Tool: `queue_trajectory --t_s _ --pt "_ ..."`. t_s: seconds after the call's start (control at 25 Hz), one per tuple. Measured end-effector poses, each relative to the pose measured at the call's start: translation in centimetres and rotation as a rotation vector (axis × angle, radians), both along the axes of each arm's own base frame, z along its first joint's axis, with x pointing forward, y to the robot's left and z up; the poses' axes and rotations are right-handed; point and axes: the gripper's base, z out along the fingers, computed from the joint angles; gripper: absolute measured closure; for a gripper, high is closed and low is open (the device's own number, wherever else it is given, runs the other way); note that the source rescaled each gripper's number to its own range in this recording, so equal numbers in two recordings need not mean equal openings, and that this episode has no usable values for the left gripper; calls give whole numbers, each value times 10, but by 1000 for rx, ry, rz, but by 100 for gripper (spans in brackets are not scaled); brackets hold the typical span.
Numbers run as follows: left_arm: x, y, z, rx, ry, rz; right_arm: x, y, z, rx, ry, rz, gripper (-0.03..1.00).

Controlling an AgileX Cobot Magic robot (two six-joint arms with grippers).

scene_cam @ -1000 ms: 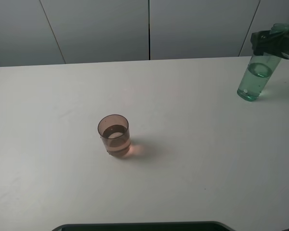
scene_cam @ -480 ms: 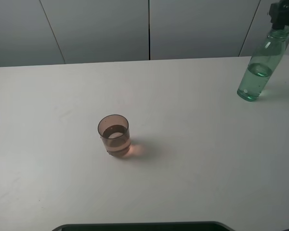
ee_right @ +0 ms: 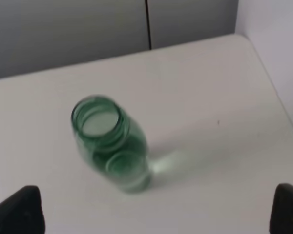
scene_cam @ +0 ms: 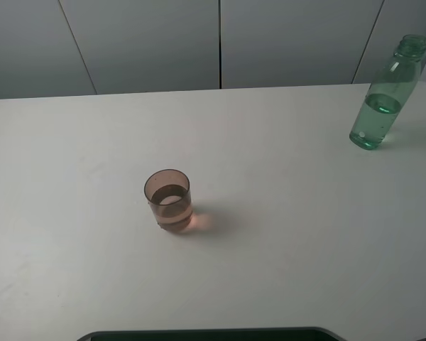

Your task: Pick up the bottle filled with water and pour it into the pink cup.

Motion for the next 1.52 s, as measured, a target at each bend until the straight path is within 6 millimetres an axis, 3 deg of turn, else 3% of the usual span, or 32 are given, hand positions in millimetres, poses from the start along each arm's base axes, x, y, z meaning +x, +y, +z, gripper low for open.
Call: queue_trajectory --t_s 0.2,0.44,0.64,0.88,1.2,1.52 --pt "0 0 0 0 0 0 -53 14 12 52 191 96 -3" --pt "0 0 0 0 0 0 -116 22 41 14 31 111 -3" --pt "0 0 0 0 0 0 -166 32 31 27 -65 133 -3" --pt "0 0 0 0 0 0 -216 39 -7 2 -132 153 -3" --pt "0 0 0 0 0 0 -249 43 -55 -22 -255 151 -3" --pt "0 0 0 0 0 0 -258 42 -72 -49 -323 170 -3"
